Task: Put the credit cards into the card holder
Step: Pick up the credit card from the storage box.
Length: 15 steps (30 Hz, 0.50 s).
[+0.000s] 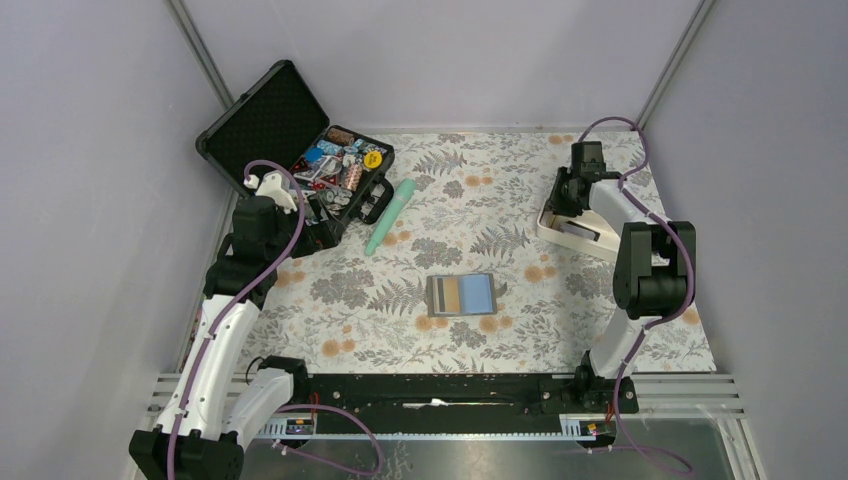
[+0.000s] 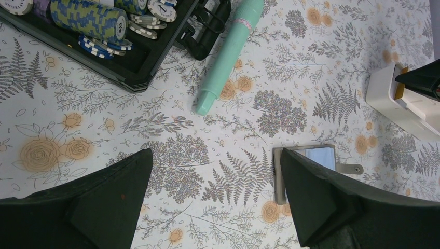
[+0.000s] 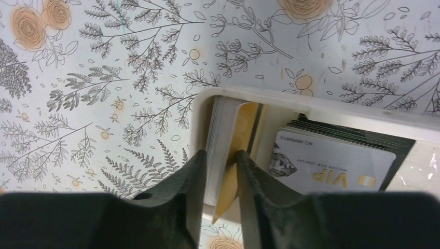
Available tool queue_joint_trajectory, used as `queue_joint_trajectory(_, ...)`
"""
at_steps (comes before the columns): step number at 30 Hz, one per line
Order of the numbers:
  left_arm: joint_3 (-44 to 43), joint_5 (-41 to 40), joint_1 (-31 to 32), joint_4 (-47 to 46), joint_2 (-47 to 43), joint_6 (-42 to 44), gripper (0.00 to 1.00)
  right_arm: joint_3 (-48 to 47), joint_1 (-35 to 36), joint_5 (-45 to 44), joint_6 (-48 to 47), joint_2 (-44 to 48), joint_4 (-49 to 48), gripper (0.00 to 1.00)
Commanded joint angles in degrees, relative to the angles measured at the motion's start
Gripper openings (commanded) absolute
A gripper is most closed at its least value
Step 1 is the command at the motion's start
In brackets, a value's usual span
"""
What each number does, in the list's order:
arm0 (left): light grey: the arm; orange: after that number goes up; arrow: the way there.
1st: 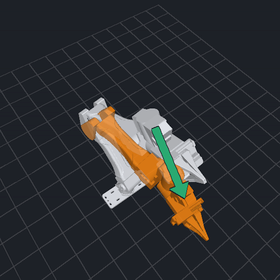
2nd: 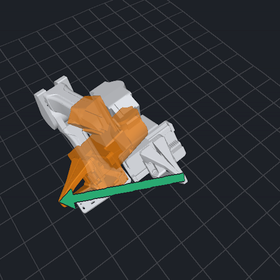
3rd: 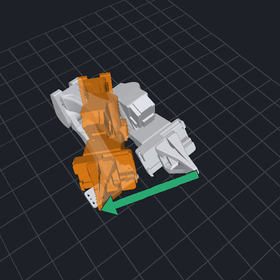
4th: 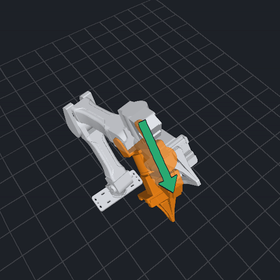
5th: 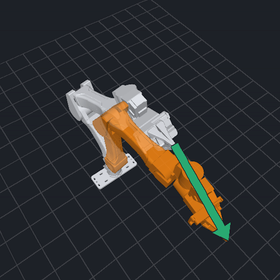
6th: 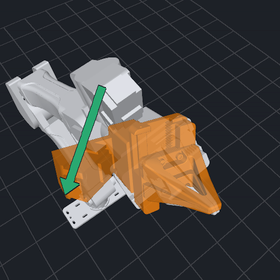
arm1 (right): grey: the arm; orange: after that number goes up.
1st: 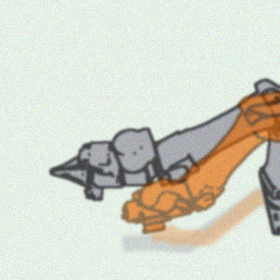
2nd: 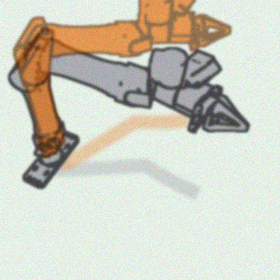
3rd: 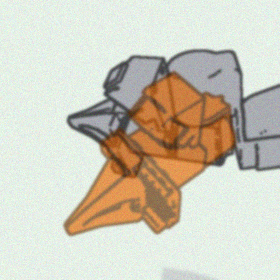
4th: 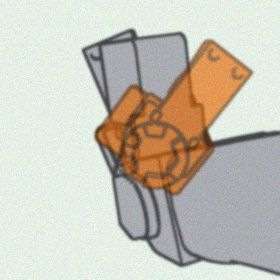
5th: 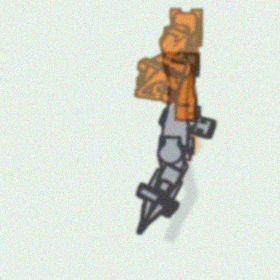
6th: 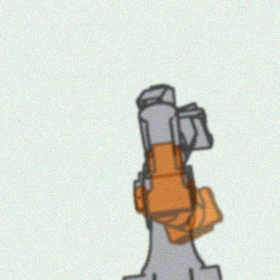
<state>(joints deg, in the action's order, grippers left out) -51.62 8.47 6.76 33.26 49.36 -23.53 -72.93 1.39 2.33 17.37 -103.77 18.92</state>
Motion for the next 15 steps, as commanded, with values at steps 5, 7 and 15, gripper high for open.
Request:
queue_joint_trajectory(5,0.0,1.3,-0.4,-3.0,0.2,-0.1,0.99,-0.6,0.2,-0.2,0.3,2.7,-0.8,0.2)
queue_joint_trajectory(7,0.0,1.4,-0.4,-2.9,0.3,-0.1,0.99,-0.6,0.2,-0.1,0.4,2.6,-0.8,0.13)
queue_joint_trajectory(15,0.2,1.7,-0.4,-2.9,0.3,-0.2,0.99,0.2,0.2,-1.1,0.7,4.2,-0.5,0.04)
